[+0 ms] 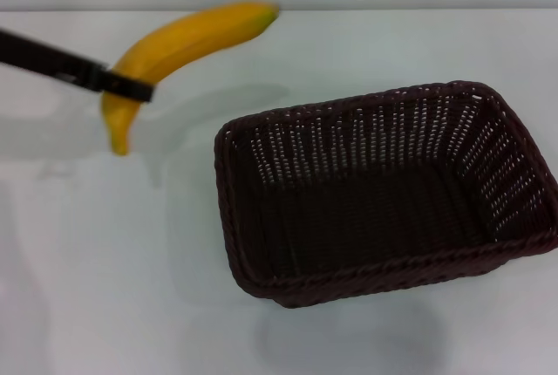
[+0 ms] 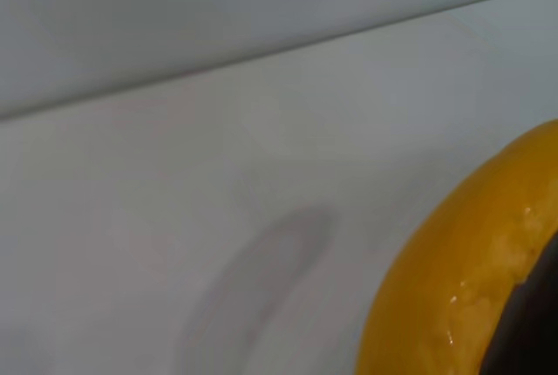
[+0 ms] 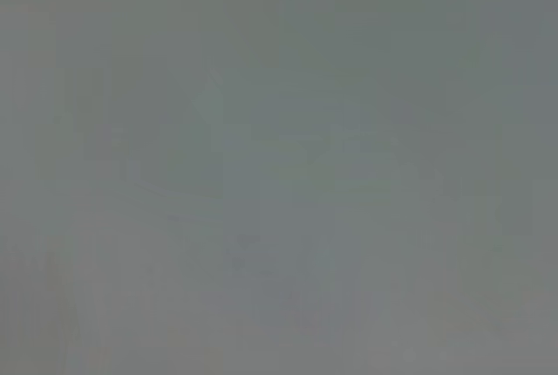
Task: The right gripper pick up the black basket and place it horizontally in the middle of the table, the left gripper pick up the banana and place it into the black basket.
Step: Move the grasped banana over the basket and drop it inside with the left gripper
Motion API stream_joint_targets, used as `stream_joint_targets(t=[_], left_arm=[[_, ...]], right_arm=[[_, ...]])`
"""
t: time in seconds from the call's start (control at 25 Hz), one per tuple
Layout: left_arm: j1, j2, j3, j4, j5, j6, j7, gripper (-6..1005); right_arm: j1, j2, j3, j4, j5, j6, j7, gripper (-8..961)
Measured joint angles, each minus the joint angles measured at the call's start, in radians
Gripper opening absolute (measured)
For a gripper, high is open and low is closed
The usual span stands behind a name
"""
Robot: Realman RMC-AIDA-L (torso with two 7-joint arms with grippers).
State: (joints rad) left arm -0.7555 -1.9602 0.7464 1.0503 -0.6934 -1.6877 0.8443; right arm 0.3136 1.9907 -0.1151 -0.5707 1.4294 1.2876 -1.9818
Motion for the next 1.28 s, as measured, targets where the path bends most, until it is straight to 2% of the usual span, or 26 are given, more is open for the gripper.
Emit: stream_joint_targets(t=[0.12, 0.16, 0.36, 0.44, 0.64, 0.88, 1.08, 1.2, 1.28], left_arm=[[-0.021, 0.000, 0.000, 0.026, -0.075, -0.066, -0.008, 490], [-0.053, 0.000, 0.002, 0.041, -0.145, -0.120, -0.024, 491], [-0.104, -0.014, 0.067, 0.030, -0.163, -0.145, -0.041, 490], [-0.126, -0.035, 0.130, 0.021, -0.164, -0.120, -0.046, 490], [-0.165, -0.067, 0.220, -0.054, -0.159, -0.045, -0.041, 493], [-0.173, -0.090, 0.328, -0.082, -0.156, 0.067, -0.047, 496], [-0.168, -0.109, 0.348, -0.082, -0.153, 0.108, -0.054, 499], [-0.166, -0.112, 0.350, -0.082, -0.152, 0.113, -0.050, 501], [-0.164, -0.113, 0.350, -0.082, -0.153, 0.113, -0.039, 564]], right_arm=[[0.002, -0.004, 0.000, 0.000, 0.000, 0.000, -0.001, 272], [0.004, -0.006, 0.000, 0.000, 0.000, 0.000, -0.001, 273], [0.010, -0.010, -0.002, 0.000, 0.000, 0.000, -0.002, 279], [0.010, -0.010, -0.002, -0.003, 0.000, 0.001, -0.003, 281], [0.008, -0.008, -0.003, -0.004, 0.000, 0.002, -0.011, 287], [-0.012, -0.009, 0.000, -0.010, 0.005, 0.003, -0.016, 294], [-0.027, -0.005, 0.006, -0.010, 0.009, 0.004, -0.036, 299], [-0.036, -0.003, 0.006, -0.011, 0.009, 0.005, -0.038, 303], [-0.041, -0.003, 0.007, -0.011, 0.009, 0.008, -0.038, 305]])
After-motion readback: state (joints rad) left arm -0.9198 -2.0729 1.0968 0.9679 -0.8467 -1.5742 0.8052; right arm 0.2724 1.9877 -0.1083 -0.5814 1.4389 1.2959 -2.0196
